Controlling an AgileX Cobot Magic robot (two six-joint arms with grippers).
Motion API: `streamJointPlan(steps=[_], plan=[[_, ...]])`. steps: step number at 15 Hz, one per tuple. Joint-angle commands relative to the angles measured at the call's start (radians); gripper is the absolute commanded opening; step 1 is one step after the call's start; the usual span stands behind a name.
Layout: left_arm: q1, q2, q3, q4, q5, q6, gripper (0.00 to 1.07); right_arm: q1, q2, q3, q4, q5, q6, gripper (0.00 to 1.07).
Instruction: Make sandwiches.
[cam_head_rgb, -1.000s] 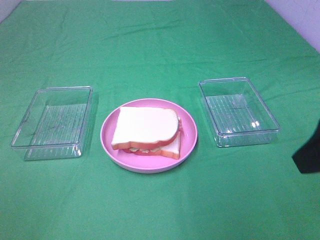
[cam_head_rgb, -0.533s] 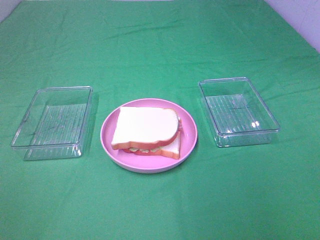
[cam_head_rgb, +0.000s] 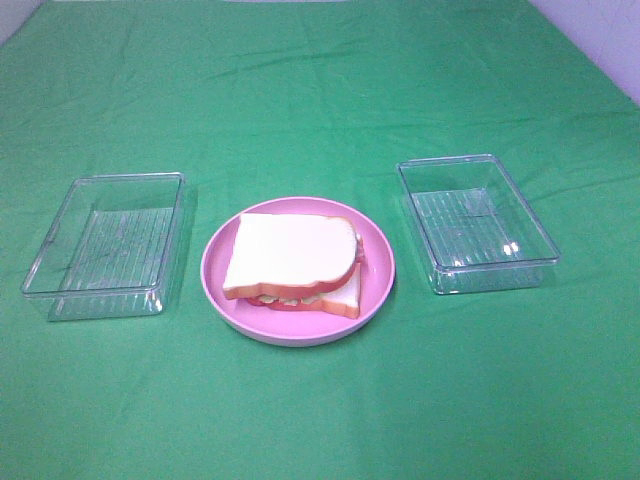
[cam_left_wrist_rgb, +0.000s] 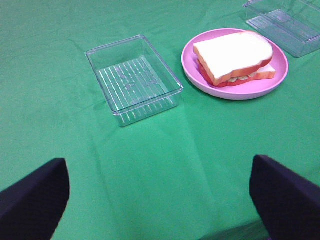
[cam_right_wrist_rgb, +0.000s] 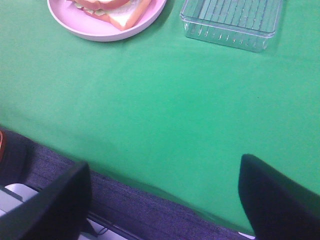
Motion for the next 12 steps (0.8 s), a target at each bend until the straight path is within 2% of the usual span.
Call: streamJointPlan(steps=[1,6,7,8,10,12], plan=[[-0.001,-0.020,0.001,-0.003,-0.012,0.001,0.93,0.001,-0.004,0.006,0.004,0.000,-0.013,0.76],[0.001,-0.020,0.001,-0.003,-0.012,0.001,0.93,0.001,-0.004,0.006,0.004,0.000,-0.013,0.76],[0.042,-0.020,0.001,-0.003,-0.012,0.000,0.93,0.001,-0.004,0.006,0.004,0.000,-0.013,0.76],[0.042,-0.020,0.001,-0.003,-0.012,0.000,0.93,0.001,-0.004,0.006,0.004,0.000,-0.013,0.76],[0.182,-0.020,0.001,-0.003,-0.012,0.000,0.93,-0.035,-0.022,0.006,0.010,0.000,-0.013,0.76],[0.319,-0.020,0.001,-0.003,-0.012,0.000,0.93,-0.183,-0.096,0.006,0.010,0.000,-0.013,0.76]])
